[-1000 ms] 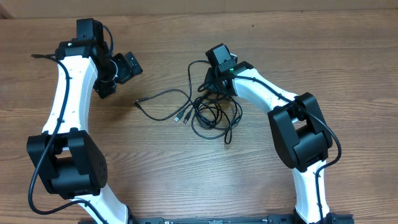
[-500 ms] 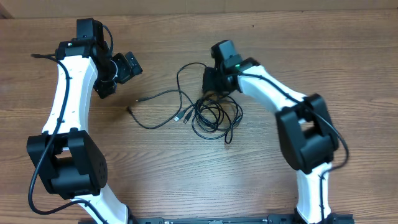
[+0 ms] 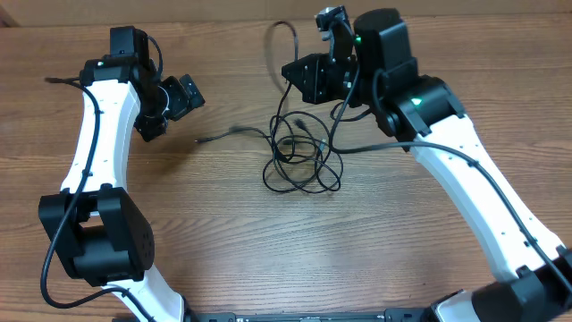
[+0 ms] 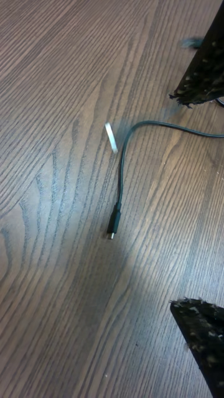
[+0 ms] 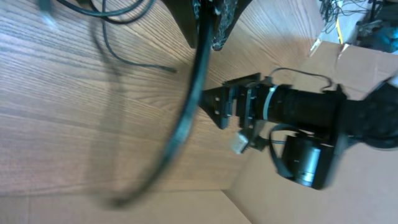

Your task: Untangle cables

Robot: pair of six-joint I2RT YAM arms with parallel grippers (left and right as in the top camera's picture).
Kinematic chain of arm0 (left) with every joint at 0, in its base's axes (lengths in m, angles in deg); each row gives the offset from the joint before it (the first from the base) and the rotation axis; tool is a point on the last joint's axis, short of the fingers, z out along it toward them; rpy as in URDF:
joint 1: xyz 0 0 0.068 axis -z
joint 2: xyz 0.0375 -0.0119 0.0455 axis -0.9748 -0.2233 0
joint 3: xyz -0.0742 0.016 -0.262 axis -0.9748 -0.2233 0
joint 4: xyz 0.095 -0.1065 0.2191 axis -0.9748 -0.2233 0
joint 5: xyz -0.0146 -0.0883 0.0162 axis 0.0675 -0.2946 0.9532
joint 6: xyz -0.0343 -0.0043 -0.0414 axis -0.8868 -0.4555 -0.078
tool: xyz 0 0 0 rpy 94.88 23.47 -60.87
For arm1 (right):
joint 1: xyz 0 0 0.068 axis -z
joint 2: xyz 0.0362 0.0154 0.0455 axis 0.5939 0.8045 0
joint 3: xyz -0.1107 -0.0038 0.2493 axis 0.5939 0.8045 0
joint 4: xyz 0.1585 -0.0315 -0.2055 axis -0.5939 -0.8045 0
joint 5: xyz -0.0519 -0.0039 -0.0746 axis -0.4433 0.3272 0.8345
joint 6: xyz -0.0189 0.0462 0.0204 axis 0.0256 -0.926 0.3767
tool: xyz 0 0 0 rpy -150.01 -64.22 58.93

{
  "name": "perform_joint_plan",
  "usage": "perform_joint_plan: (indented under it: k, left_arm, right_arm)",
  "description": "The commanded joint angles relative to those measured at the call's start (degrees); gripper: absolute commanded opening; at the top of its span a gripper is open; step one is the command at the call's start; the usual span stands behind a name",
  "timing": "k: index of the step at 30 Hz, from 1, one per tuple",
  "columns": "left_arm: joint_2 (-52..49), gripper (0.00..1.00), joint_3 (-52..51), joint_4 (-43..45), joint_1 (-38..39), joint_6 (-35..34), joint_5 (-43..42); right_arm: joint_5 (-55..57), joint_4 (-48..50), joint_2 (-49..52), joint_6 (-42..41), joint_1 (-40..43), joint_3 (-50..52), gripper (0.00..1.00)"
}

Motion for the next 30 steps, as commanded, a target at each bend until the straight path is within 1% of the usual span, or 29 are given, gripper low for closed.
perform_joint_plan:
  k: [1, 4, 7, 9, 11, 14, 17, 18, 19, 21, 22, 24, 26, 27, 30]
  left_arm:
    - [1.2, 1.0, 0.8, 0.1, 0.4, 0.7, 0.6]
    - [1.2, 1.0, 0.8, 0.1, 0.4, 0.7, 0.6]
    - [1.2, 1.0, 0.8, 0.1, 0.4, 0.7, 0.6]
    - [1.2, 1.0, 0.8, 0.1, 0.4, 0.7, 0.6]
    - [1.2, 1.0, 0.8, 0.1, 0.4, 0.6, 0.5]
    - [1.2, 1.0, 0.8, 4.5, 0.4, 0.7, -0.4]
    - [1.2, 0.99, 0.8, 3.4, 0.4, 0.8, -1.0]
    - [1.0, 1.0, 0.7, 4.0, 0.4, 1.0, -3.5]
    - [0.9, 1.0, 0.7, 4.7, 0.7, 3.5, -7.0]
    - [0.8, 1.0, 0.7, 5.9, 1.6, 14.7, -18.6]
    - [0.8, 1.0, 0.7, 5.9, 2.3, 21.3, -24.5]
    - [0.8, 1.0, 0.7, 4.5, 3.9, 31.9, -31.8]
    - [0.8, 1.0, 0.7, 2.6, 5.7, 38.4, -33.9]
    - [0.8, 1.0, 0.5, 1.9, 6.8, 40.5, -34.0]
    - [0.8, 1.0, -0.1, 1.7, 9.7, 43.8, -35.7]
  right_arm:
    - [-0.8, 0.5, -2.8, 0.0, 0.0, -1.1, 0.04]
    - [-0.8, 2.9, -3.3, -1.4, 0.0, -1.1, 0.04]
    - [-0.9, 7.5, -3.3, -7.2, 0.0, -1.1, 0.04]
    - [-0.9, 9.7, -3.4, -9.3, 0.0, -1.1, 0.04]
    - [-1.1, 11.1, -3.5, -9.3, -0.1, -1.1, 0.04]
    - [-1.0, 11.9, -3.8, -9.5, 0.0, -1.1, 0.04]
    - [-0.3, 13.2, -4.6, -10.2, 0.0, -1.2, 0.04]
    - [0.6, 13.9, -5.0, -10.8, 0.0, -1.2, 0.04]
    - [1.3, 14.4, -5.2, -11.1, 0.0, -1.2, 0.04]
    - [2.8, 15.4, -5.8, -12.6, 0.0, -1.2, 0.04]
    - [2.9, 15.8, -5.9, -13.5, 0.0, -1.2, 0.04]
    - [2.8, 16.0, -6.1, -15.6, 0.3, -1.2, 0.04]
    - [2.8, 16.3, -6.1, -17.2, 0.7, -1.2, 0.04]
    - [2.8, 16.8, -6.1, -17.5, 0.9, -1.2, 0.04]
    - [2.8, 18.0, -6.1, -18.1, 1.3, -1.2, 0.04]
